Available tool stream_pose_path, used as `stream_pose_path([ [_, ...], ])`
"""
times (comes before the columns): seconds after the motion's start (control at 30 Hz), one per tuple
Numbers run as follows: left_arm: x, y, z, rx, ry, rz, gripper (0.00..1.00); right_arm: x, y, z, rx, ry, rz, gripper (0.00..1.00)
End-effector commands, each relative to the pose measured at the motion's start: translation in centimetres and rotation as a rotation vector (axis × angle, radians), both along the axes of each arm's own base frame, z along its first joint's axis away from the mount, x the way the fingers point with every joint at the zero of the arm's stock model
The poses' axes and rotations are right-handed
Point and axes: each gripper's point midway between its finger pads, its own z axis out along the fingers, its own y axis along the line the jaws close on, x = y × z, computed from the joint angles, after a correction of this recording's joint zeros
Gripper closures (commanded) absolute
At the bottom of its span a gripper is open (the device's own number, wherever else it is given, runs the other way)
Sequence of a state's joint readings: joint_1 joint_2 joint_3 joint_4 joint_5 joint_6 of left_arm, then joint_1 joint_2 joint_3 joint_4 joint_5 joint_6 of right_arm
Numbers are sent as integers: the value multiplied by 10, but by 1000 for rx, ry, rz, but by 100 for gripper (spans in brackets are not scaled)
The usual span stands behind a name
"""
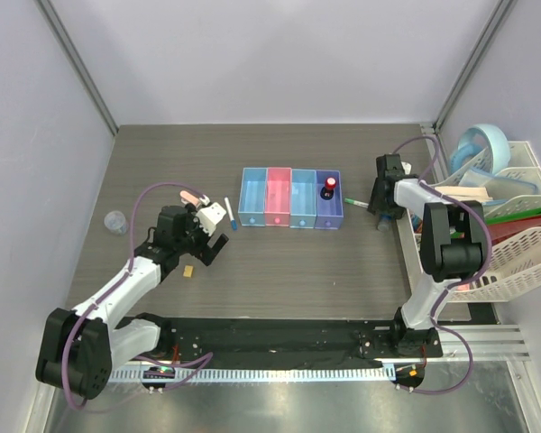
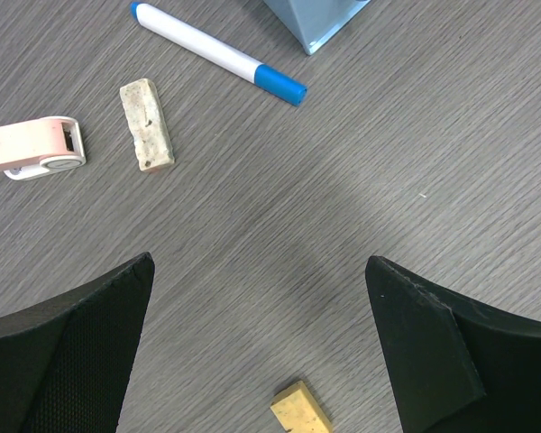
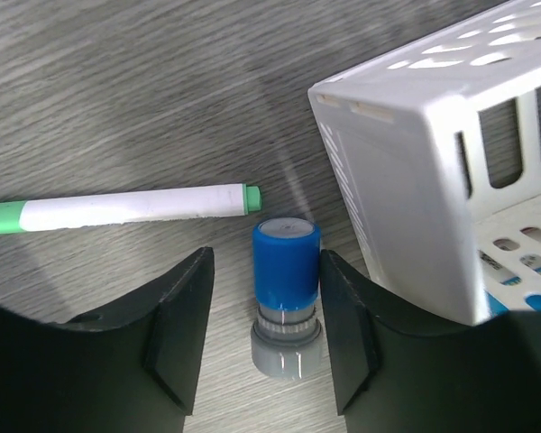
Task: Sort the stationery into containers
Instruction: Pick up the stationery from the center of the board.
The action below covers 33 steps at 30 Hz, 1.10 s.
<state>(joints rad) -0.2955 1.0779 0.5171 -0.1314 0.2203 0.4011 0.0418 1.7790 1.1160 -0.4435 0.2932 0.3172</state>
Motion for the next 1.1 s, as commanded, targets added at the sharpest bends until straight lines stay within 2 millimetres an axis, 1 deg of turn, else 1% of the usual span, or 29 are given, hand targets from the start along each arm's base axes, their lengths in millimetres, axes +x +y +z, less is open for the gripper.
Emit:
stream_pose_path([
  [0.0,5,-6,8,-21,-29,-15,0,4,-8,-5,-27,1,-23,46],
  [0.07,4,-6,8,-22,-30,-16,0,4,-7,-8,-26,11,-20,49],
  [0.2,4,-6,8,-23,-30,-17,0,7,-6,-7,-24,8,-7,55],
  [0.37,4,-7,7,-24,-23,-19,0,8,-9,-3,-52,10,14,57],
  [0.47,4,-7,7,-24,-22,-19,0,7,-8,-3,-58,16,37,60],
  [0.5,4,-7,7,-24,-22,-20,0,7,-6,-1,-55,11,43,64],
  [0.57,4,-7,8,-25,-24,-19,0,7,-3,1,-44,10,62,67],
  [0.6,4,-7,7,-26,-22,-19,0,8,-2,4,-43,3,67,71],
  [0.73,4,-7,7,-25,-21,-20,0,12,7,22,-40,-40,106,79],
  [0.83,5,-7,9,-28,-24,-20,0,14,15,33,-39,-66,144,79],
  [0.97,4,-7,7,-24,-19,-20,0,15,30,54,-32,-123,201,80],
  [1.07,4,-7,8,-25,-22,-20,0,15,38,61,-33,-152,237,80],
])
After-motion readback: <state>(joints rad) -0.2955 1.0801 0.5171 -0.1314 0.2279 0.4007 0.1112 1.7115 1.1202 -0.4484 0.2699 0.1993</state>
